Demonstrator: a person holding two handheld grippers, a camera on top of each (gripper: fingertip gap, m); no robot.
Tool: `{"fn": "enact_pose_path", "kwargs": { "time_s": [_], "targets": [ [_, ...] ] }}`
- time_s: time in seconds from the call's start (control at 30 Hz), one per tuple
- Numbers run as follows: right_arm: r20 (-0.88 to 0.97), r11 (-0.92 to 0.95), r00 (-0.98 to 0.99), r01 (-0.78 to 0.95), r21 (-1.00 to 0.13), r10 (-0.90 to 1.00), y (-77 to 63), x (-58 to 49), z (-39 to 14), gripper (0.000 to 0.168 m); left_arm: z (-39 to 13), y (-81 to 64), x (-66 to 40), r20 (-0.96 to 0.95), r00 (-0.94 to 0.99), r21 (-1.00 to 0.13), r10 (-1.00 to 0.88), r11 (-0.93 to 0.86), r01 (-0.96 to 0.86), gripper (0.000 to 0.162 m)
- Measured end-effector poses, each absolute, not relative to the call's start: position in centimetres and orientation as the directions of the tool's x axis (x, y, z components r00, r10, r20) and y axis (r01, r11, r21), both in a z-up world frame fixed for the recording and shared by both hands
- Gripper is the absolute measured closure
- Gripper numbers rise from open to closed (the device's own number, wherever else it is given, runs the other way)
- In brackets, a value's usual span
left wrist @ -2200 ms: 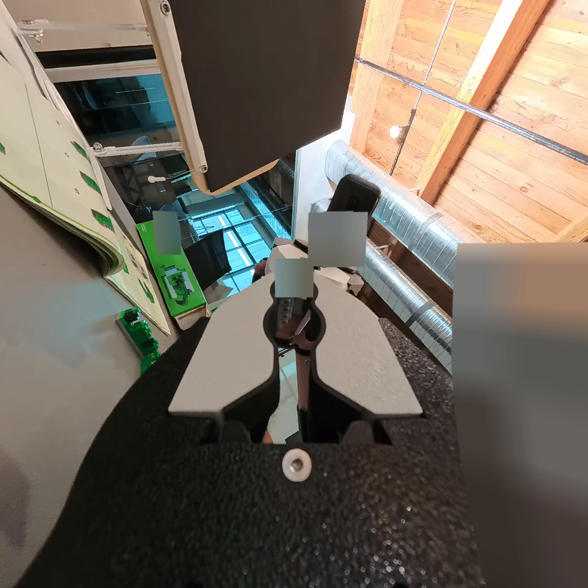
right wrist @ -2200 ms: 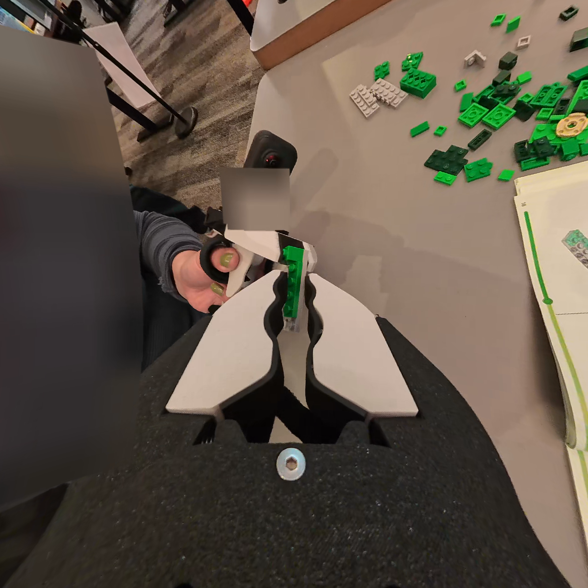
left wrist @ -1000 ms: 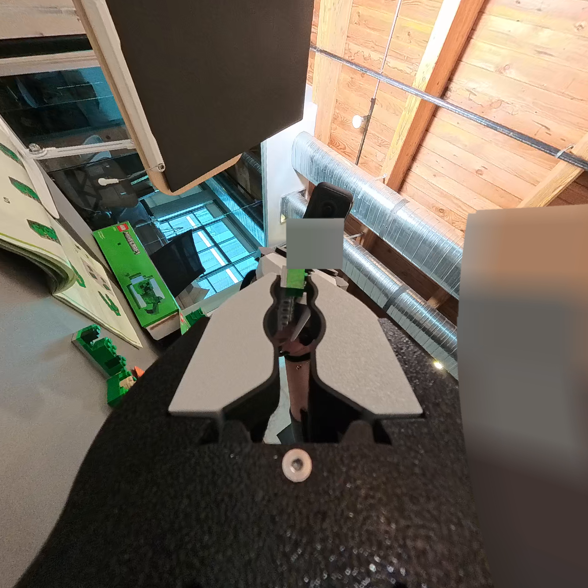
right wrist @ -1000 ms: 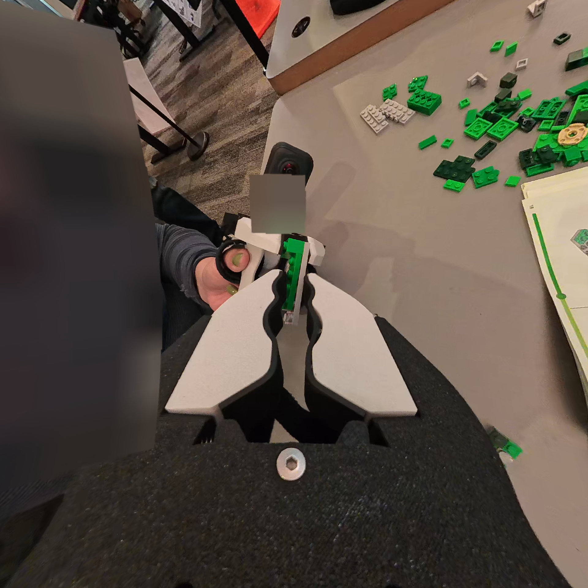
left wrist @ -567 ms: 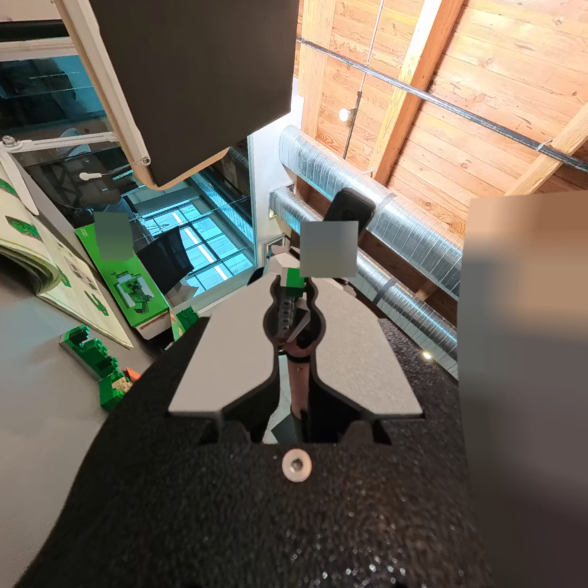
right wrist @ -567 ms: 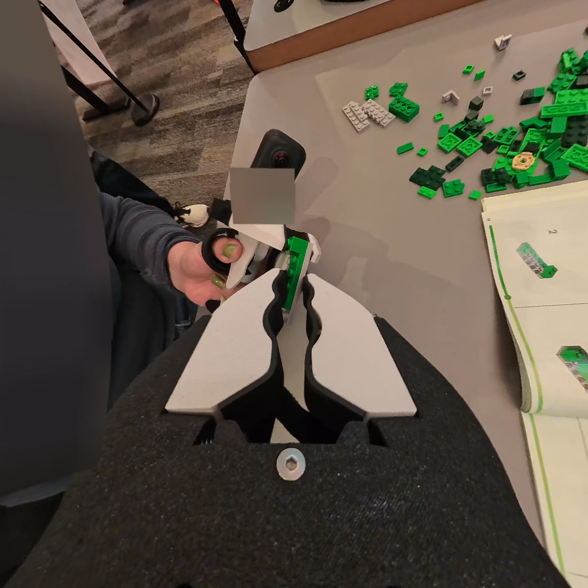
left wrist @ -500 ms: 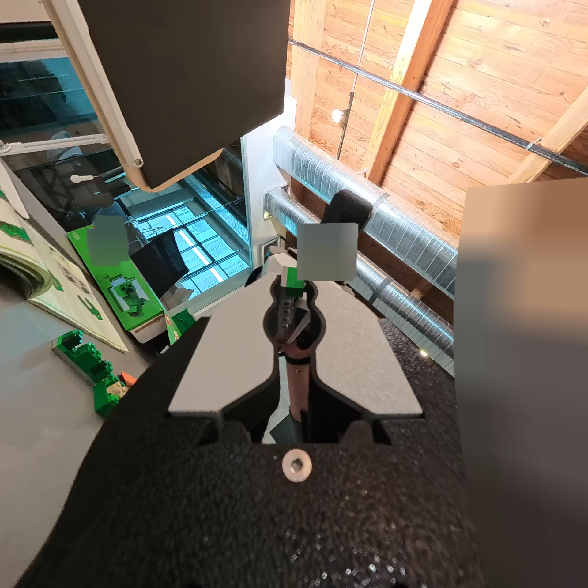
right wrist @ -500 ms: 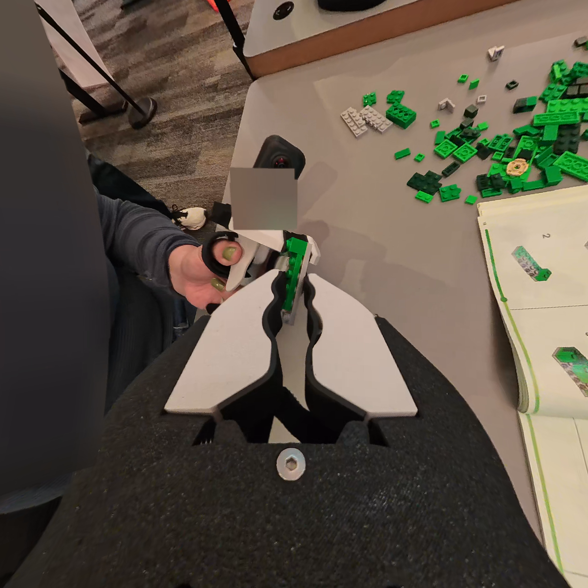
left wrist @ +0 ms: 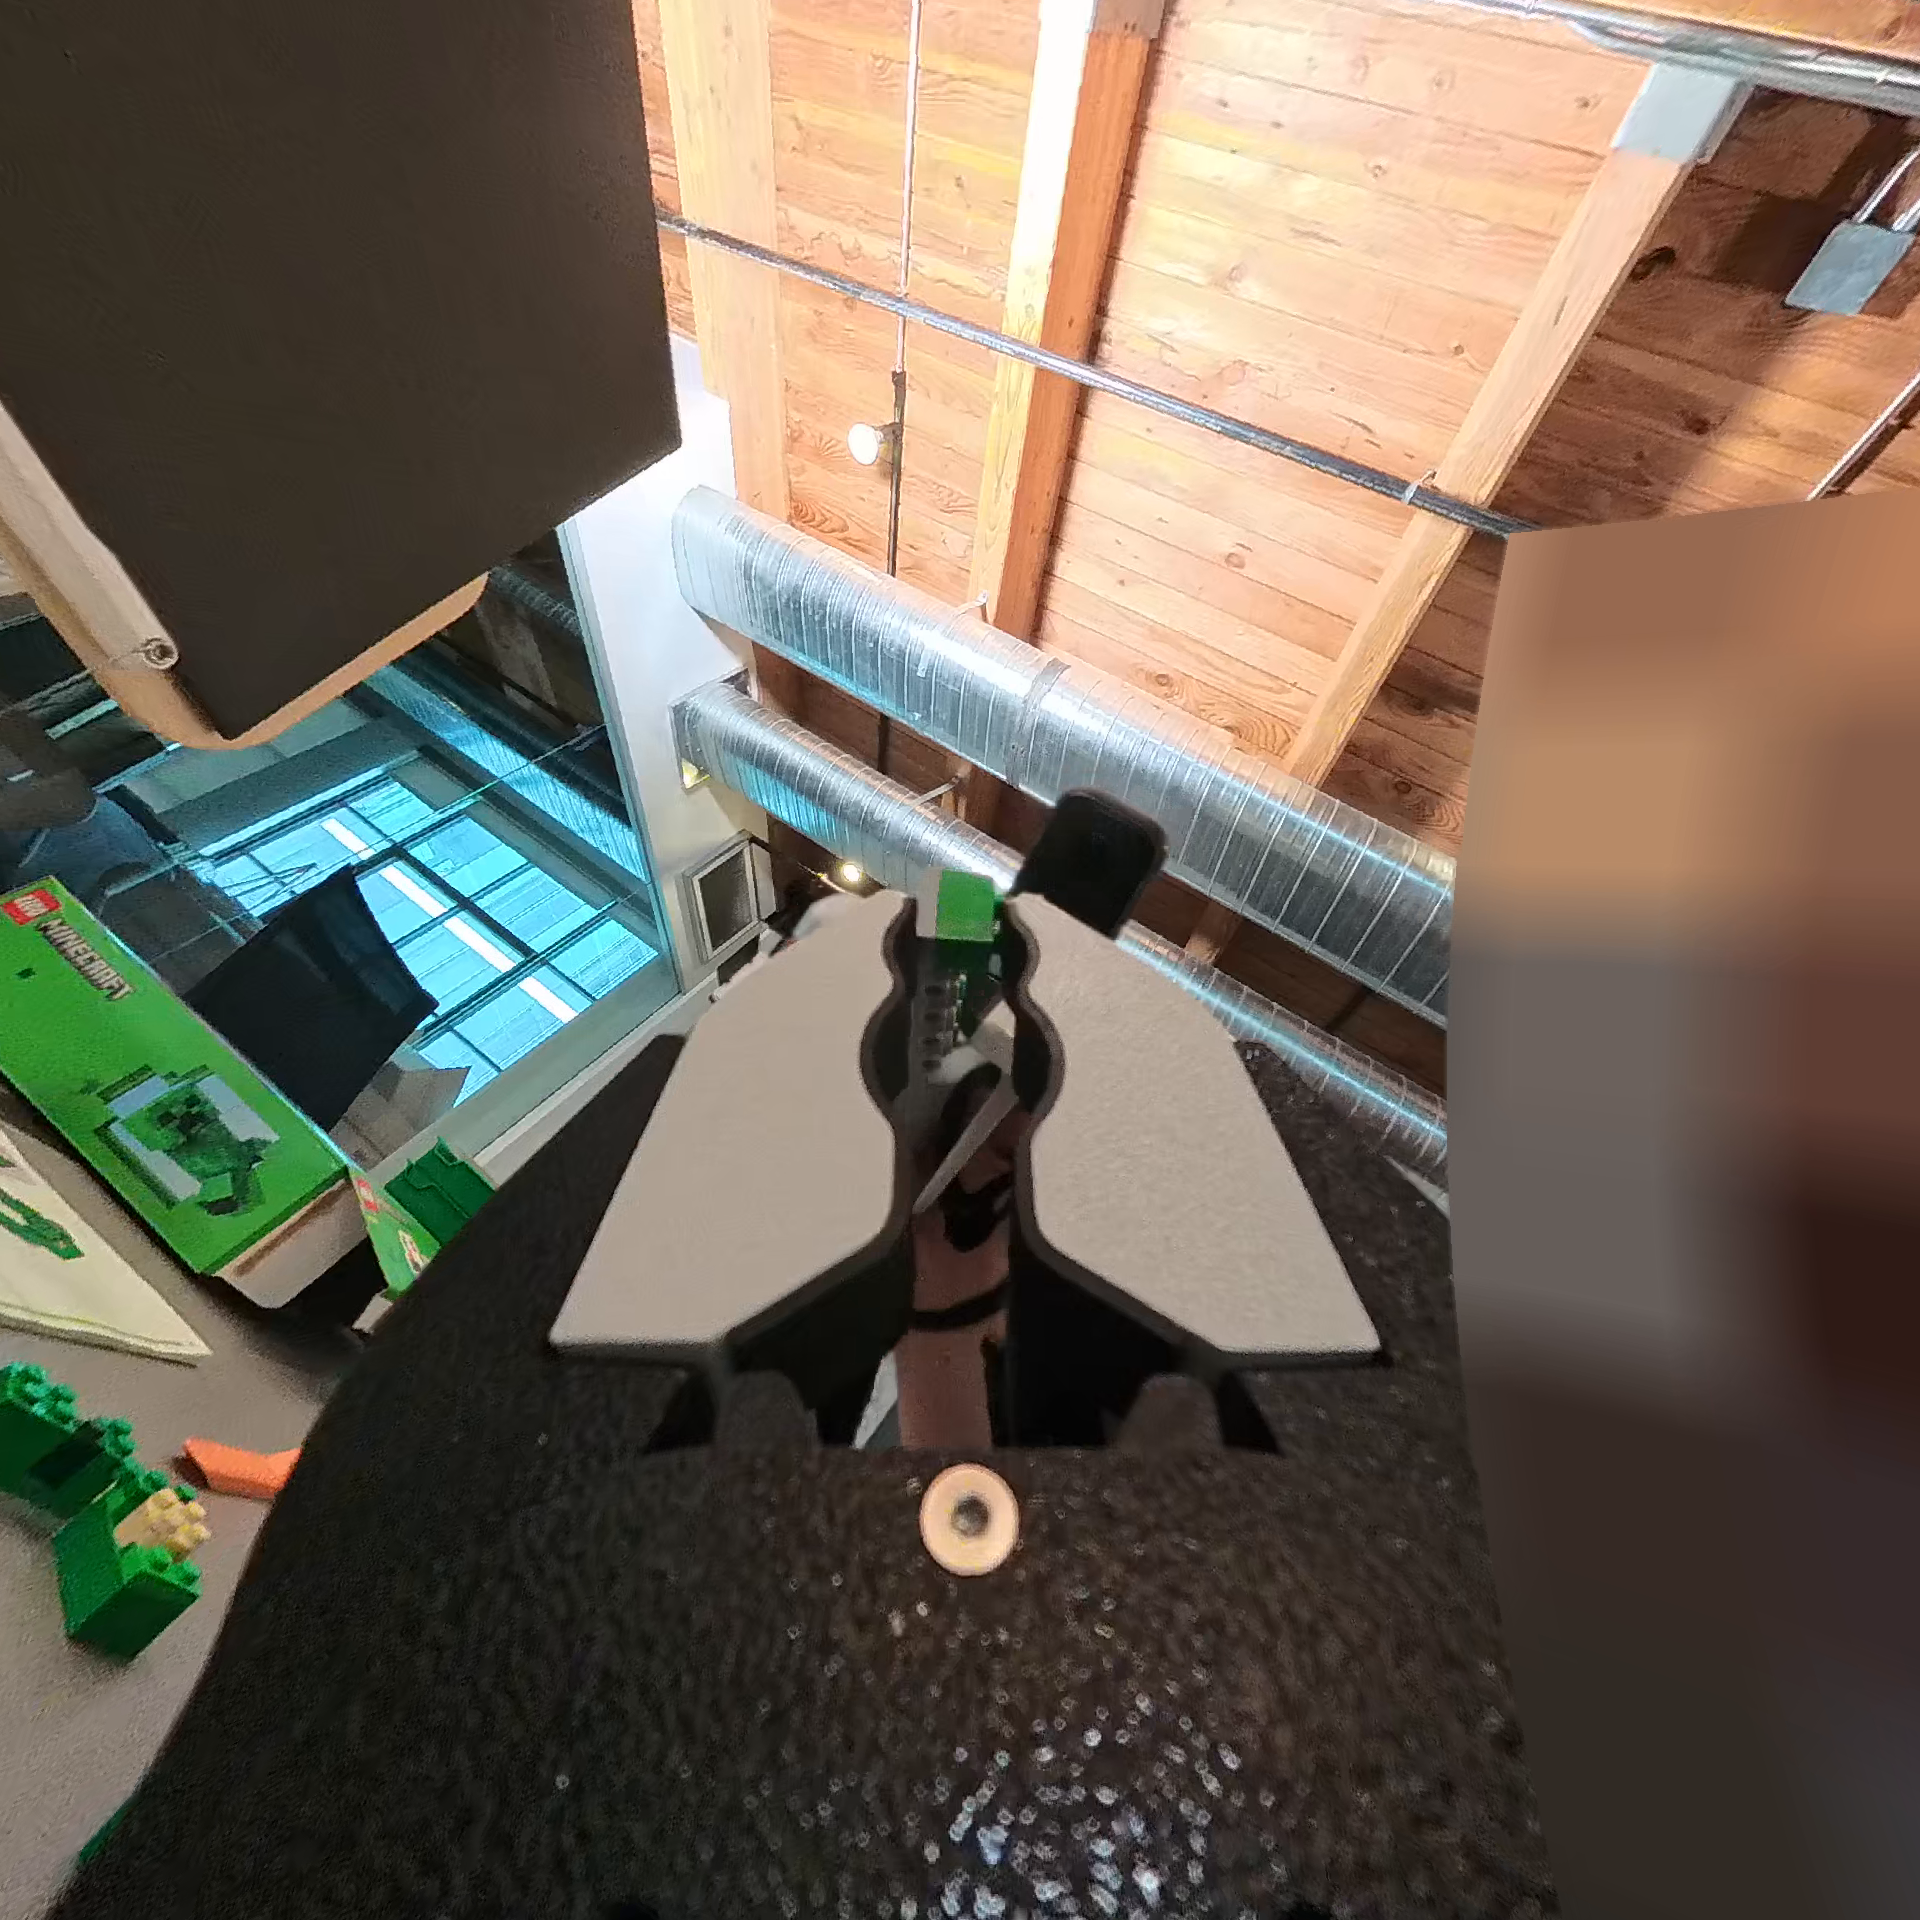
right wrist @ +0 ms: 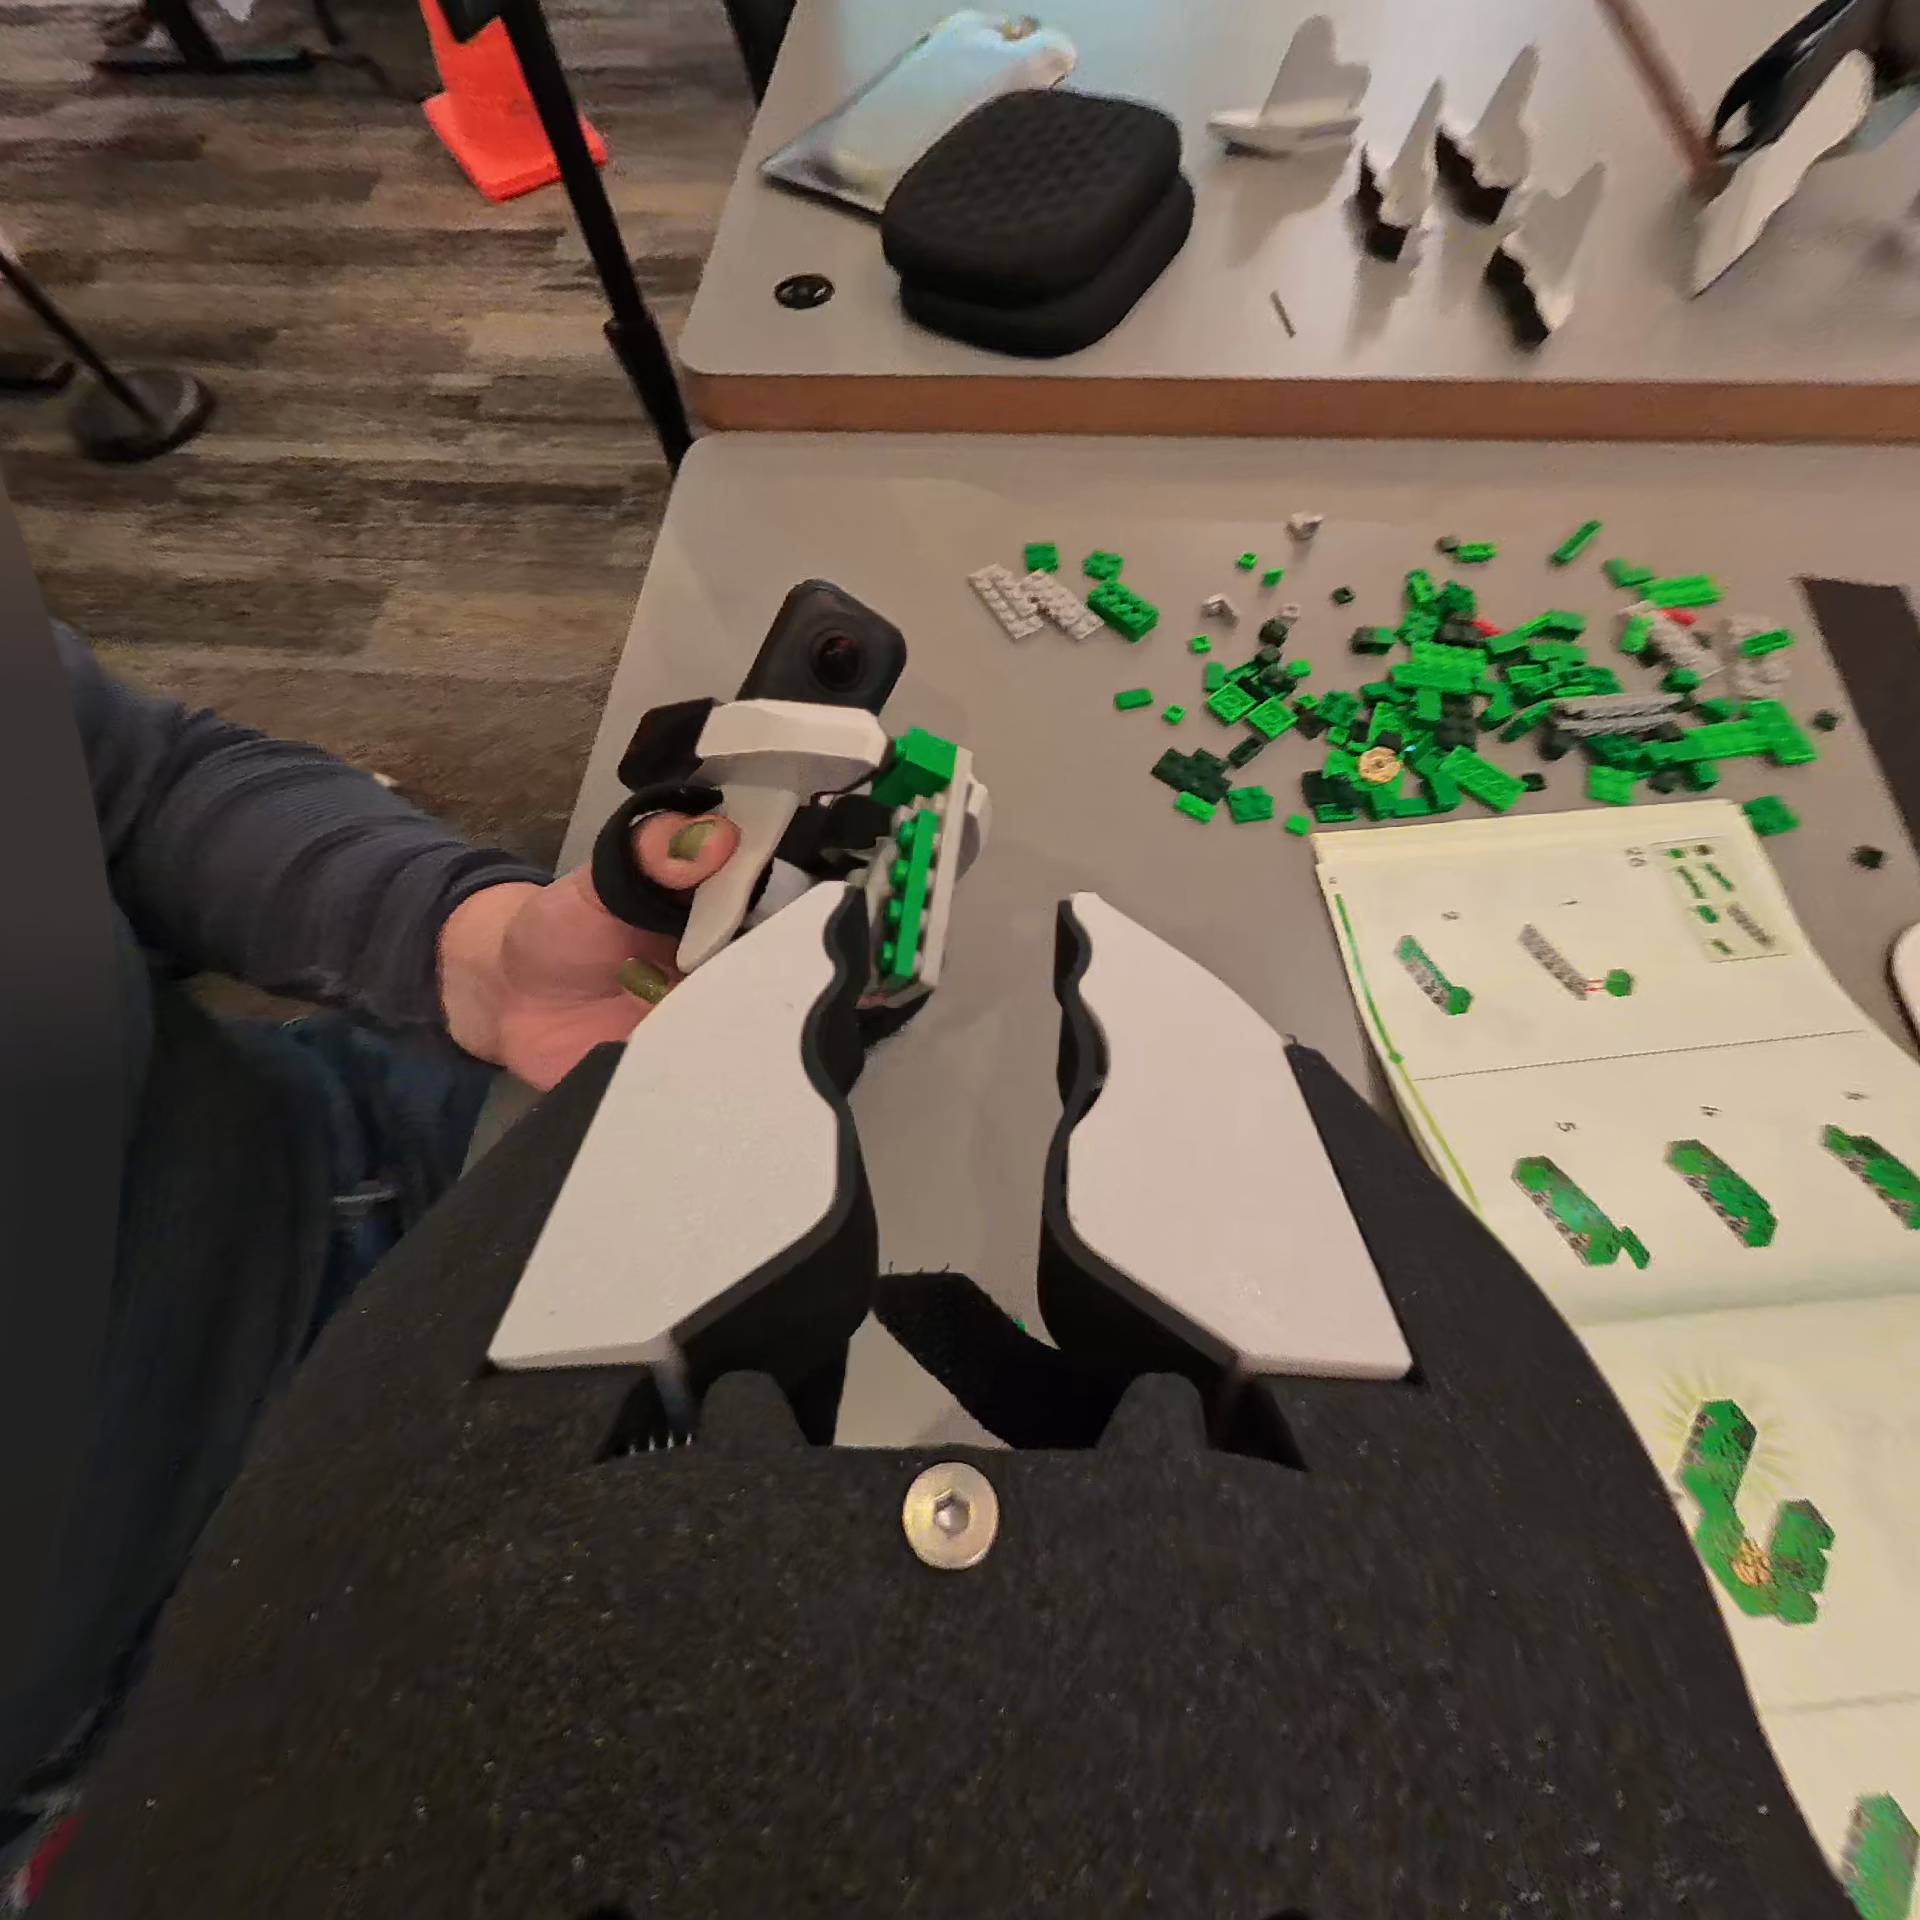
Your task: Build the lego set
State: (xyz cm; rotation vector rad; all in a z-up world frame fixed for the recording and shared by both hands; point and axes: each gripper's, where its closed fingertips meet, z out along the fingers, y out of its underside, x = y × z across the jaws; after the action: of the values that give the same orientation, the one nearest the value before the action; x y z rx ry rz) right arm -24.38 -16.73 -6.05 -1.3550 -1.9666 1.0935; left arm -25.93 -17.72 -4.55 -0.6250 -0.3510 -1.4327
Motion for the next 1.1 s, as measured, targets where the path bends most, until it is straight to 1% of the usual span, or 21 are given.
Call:
{"fn": "enact_pose_path", "kwargs": {
  "time_s": [0.03,0.13,0.3,0.47,0.57,0.8,0.9,1.1],
  "targets": [
    [-0.016,0.177,-0.354,0.506,-0.844,0.935,-16.8,-24.4,-6.1,0.139,-4.5,-17.6,-25.9,0.581,0.129,-0.193,-0.803,0.018,0.981,0.148],
    [0.003,0.164,-0.322,0.477,-0.863,0.947,-16.9,-24.6,-6.2,0.143,-4.5,-17.6,-26.0,0.578,0.120,-0.183,-0.807,0.015,0.983,0.148],
    [-0.085,0.085,-0.329,0.473,-0.877,0.941,-17.1,-24.5,-6.1,0.145,-4.3,-17.7,-25.9,0.570,0.129,-0.192,-0.812,0.021,0.981,0.148],
    [-0.134,0.023,-0.330,0.431,-0.902,0.934,-16.9,-24.2,-5.0,0.146,-4.1,-17.9,-26.4,0.563,0.114,-0.165,-0.818,0.024,0.986,0.148],
    [-0.137,0.010,-0.317,0.422,-0.907,0.938,-16.6,-24.0,-4.9,0.147,-4.2,-17.8,-26.2,0.569,0.123,-0.180,-0.813,0.023,0.983,0.148],
    [-0.122,0.019,-0.311,0.415,-0.910,0.942,-17.1,-24.1,-5.4,0.154,-4.4,-17.5,-25.4,0.578,0.123,-0.186,-0.807,0.016,0.982,0.148],
    [-0.086,0.038,-0.285,0.402,-0.915,0.955,-17.3,-24.4,-5.7,0.155,-4.4,-17.5,-25.2,0.581,0.126,-0.184,-0.804,0.021,0.983,0.148],
    [0.098,0.164,-0.195,0.363,-0.917,0.976,-17.3,-24.3,-5.8,0.154,-4.6,-17.6,-25.2,0.578,0.120,-0.177,-0.807,0.020,0.984,0.148]
  ]
}}
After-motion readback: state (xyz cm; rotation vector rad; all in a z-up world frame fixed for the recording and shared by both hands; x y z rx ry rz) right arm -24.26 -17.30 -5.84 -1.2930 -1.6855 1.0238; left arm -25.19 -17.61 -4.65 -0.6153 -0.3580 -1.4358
